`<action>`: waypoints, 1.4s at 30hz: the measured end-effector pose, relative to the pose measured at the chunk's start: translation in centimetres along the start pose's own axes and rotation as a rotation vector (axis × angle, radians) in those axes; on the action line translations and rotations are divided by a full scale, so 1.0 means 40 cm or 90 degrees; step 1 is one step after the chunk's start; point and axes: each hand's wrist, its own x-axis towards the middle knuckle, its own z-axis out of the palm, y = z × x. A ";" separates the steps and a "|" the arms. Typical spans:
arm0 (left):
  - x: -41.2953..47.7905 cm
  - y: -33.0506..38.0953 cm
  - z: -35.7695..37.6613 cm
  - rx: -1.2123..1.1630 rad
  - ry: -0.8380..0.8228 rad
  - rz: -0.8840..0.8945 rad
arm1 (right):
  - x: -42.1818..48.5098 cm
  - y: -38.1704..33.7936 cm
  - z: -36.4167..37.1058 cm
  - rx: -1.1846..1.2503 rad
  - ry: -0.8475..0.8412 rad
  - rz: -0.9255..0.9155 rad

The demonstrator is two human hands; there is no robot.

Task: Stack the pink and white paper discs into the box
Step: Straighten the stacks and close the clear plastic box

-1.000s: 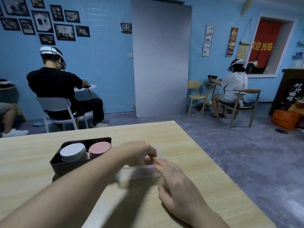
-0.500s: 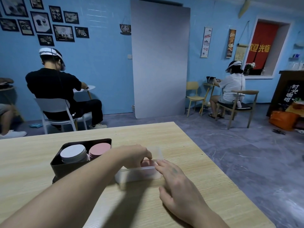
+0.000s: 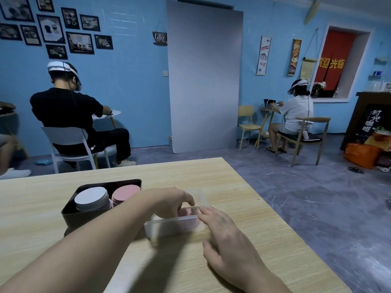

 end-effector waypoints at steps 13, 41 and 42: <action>-0.021 0.001 -0.014 -0.019 0.056 0.015 | 0.000 0.007 0.008 -0.008 0.011 -0.004; -0.247 -0.104 -0.039 -0.521 0.348 -0.026 | 0.046 -0.067 0.042 -0.072 0.039 -0.060; -0.261 -0.118 -0.042 -0.507 0.355 -0.040 | 0.050 -0.077 0.048 -0.071 0.036 -0.057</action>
